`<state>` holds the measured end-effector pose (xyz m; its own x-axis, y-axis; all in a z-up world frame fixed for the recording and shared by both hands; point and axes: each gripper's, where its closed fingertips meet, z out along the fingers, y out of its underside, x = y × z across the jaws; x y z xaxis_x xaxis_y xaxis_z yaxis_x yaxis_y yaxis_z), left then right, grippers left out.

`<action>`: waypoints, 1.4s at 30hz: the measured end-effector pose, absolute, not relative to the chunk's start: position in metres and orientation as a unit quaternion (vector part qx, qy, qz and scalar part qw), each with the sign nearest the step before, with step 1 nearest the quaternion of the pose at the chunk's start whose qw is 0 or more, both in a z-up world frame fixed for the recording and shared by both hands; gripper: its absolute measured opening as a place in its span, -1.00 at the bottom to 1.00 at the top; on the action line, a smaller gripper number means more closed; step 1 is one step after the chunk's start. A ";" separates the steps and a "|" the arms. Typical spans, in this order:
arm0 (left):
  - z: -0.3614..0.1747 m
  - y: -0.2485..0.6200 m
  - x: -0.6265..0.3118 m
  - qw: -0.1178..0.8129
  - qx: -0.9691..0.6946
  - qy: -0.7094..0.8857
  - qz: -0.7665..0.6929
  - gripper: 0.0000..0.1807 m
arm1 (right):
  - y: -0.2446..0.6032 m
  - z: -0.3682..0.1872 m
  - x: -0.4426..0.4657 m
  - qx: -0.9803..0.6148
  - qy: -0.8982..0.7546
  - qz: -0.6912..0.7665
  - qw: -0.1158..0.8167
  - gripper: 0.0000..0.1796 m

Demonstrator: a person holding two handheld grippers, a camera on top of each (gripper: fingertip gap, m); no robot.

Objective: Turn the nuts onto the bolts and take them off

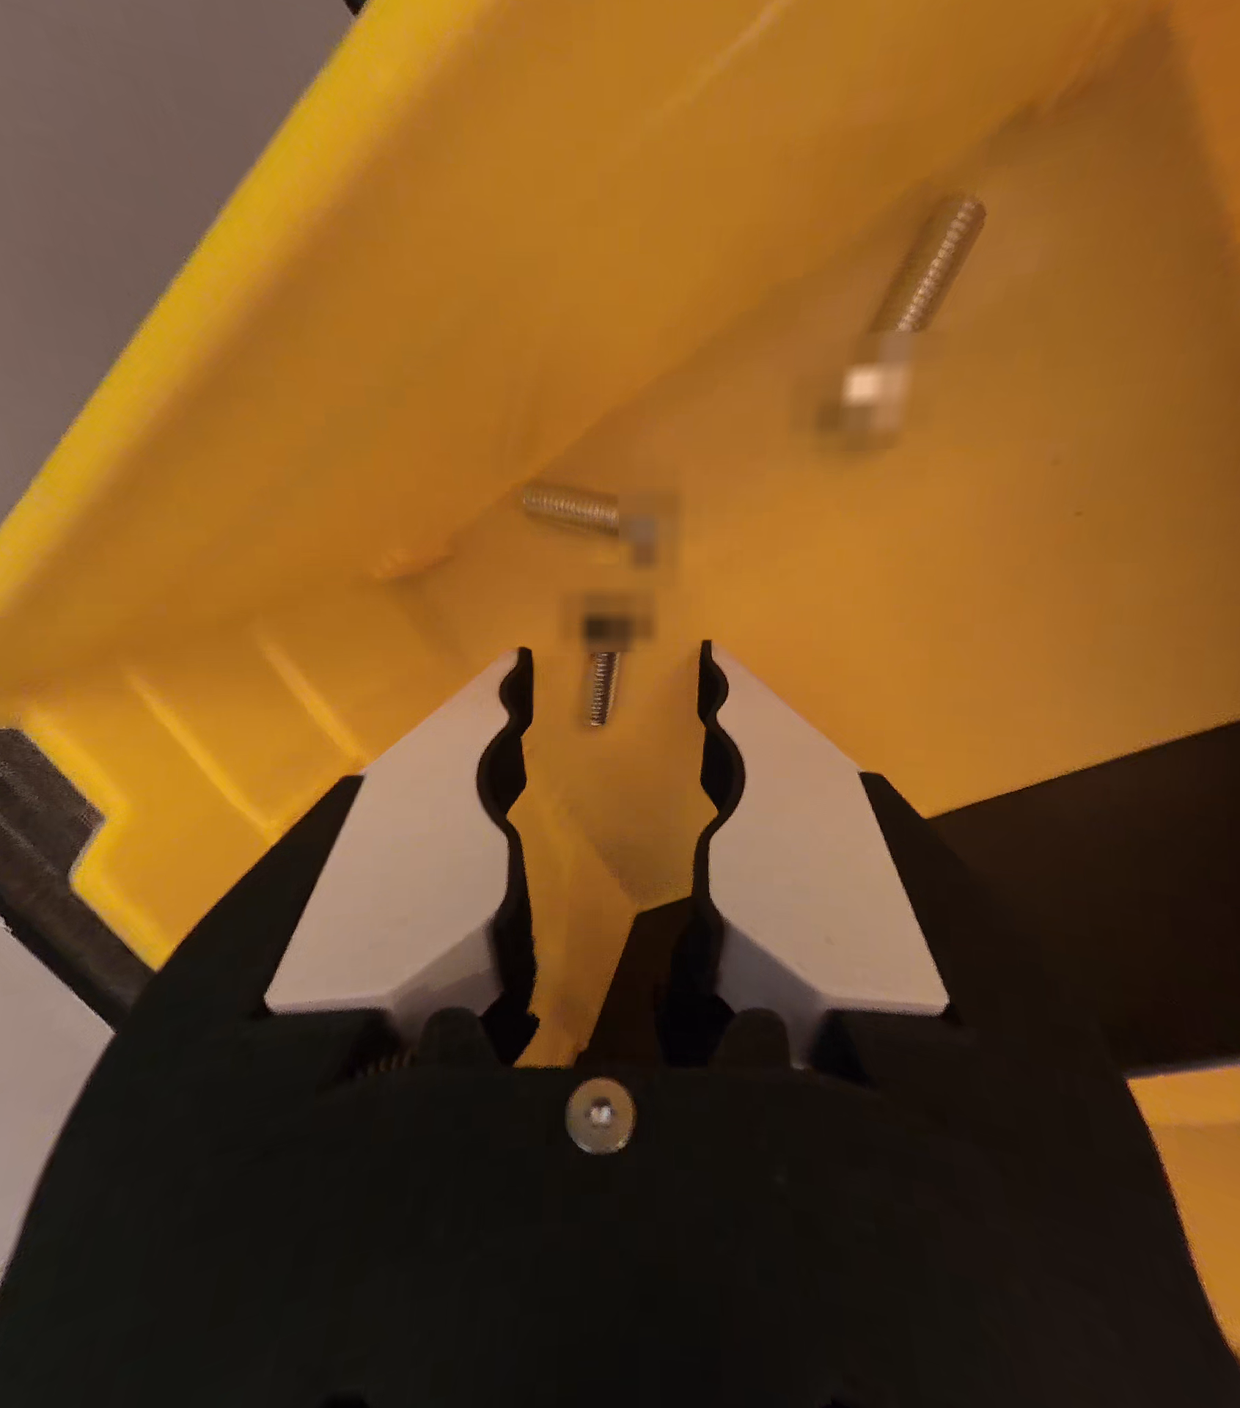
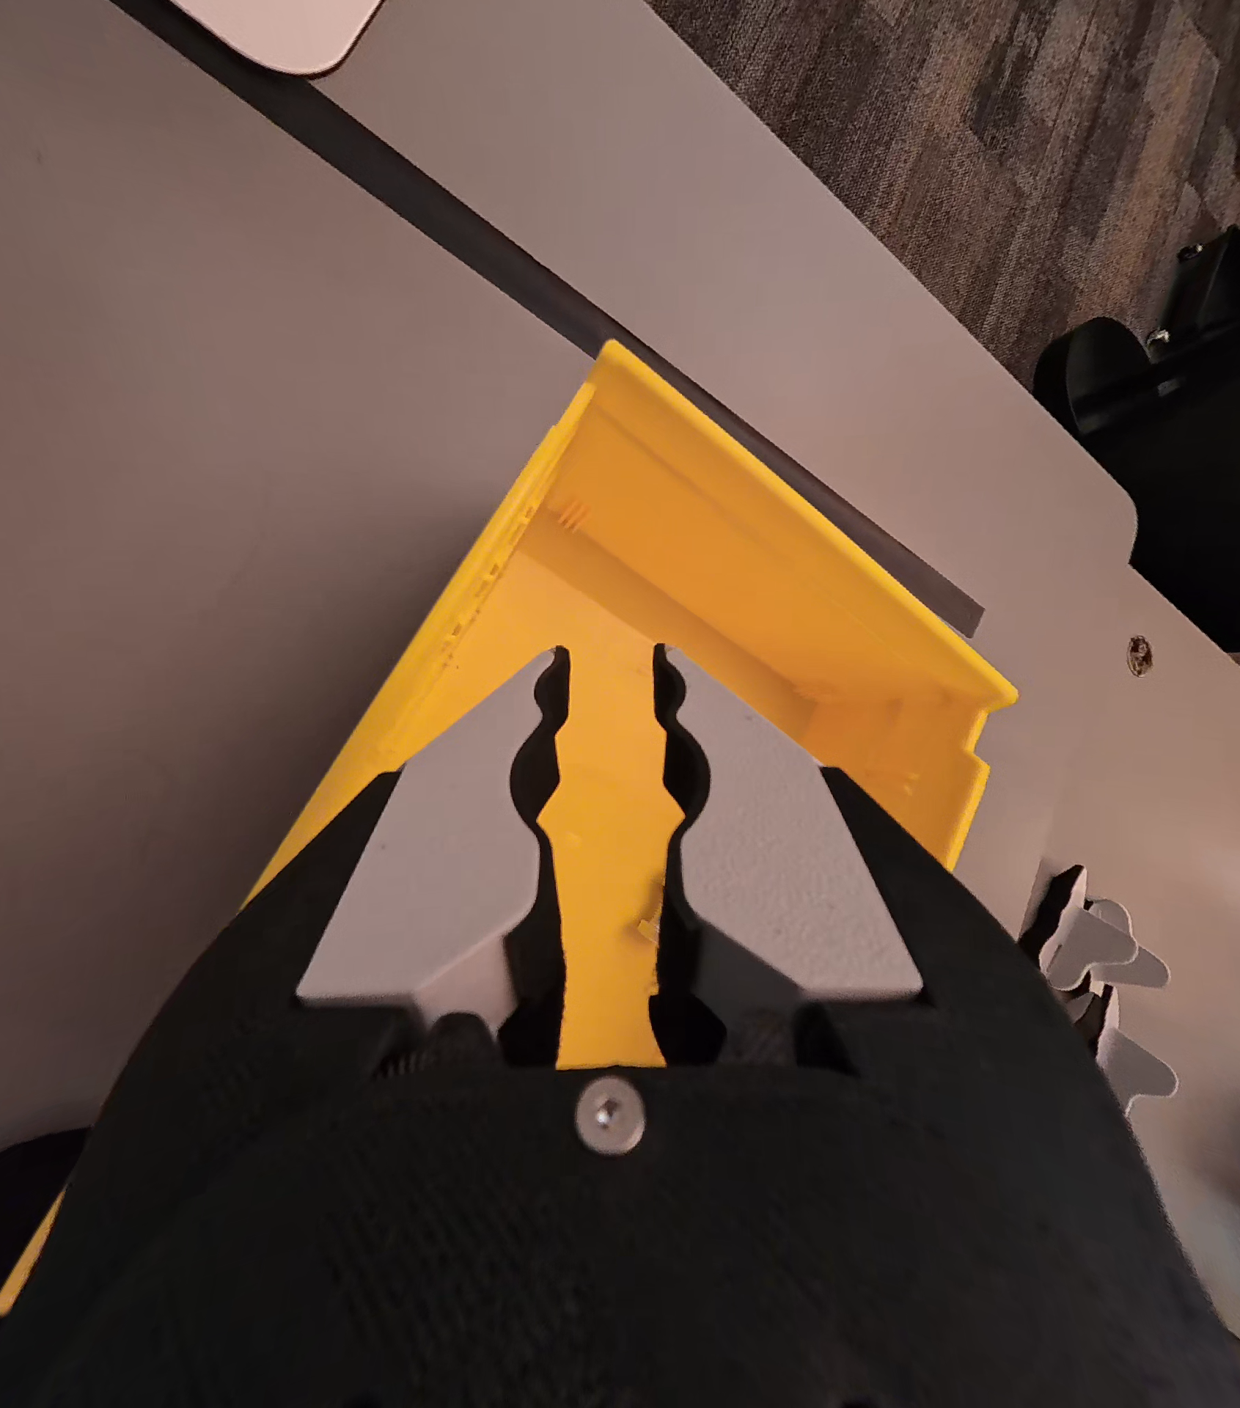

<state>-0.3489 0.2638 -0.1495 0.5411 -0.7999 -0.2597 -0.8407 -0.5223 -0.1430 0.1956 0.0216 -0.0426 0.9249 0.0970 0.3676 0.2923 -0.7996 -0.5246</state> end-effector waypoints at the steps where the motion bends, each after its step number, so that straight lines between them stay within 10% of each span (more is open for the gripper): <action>1: -0.152 0.264 -0.349 0.123 -0.870 0.470 0.082 -0.55 | 0.022 -0.043 0.194 -0.935 -0.107 -0.164 0.297 -0.76; 23: -0.108 0.243 -0.335 0.135 -0.887 0.438 0.065 -0.91 | 0.020 -0.050 0.192 -0.936 -0.132 -0.173 0.275 -0.76; 31: -0.016 0.137 -0.169 0.282 -0.739 0.607 -0.080 -0.92 | 0.022 -0.051 0.184 -0.935 -0.148 -0.177 0.271 -0.76; 42: -0.088 0.011 -0.023 0.147 -0.665 0.671 -0.292 -0.91 | 0.022 -0.055 0.180 -0.934 -0.168 -0.177 0.261 -0.76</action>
<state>-0.0225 0.0111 -0.0879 -0.0713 -0.9791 0.1904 -0.8073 -0.0555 -0.5875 0.1796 0.0225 -0.0552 0.8807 0.2215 0.4187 0.4065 -0.8071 -0.4281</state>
